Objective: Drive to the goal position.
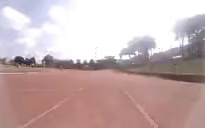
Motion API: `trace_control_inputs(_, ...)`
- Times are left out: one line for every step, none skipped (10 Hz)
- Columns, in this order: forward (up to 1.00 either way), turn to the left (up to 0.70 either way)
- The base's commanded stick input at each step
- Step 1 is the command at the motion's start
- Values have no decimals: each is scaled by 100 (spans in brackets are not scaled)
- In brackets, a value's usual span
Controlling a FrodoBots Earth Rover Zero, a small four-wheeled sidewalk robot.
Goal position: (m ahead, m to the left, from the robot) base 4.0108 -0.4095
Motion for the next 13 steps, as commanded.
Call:
trace_control_inputs(70, 0)
trace_control_inputs(70, 0)
trace_control_inputs(70, 0)
trace_control_inputs(70, 0)
trace_control_inputs(70, 0)
trace_control_inputs(70, 0)
trace_control_inputs(70, 0)
trace_control_inputs(70, 0)
trace_control_inputs(70, 0)
trace_control_inputs(70, 0)
trace_control_inputs(70, 0)
trace_control_inputs(70, 0)
trace_control_inputs(70, 0)
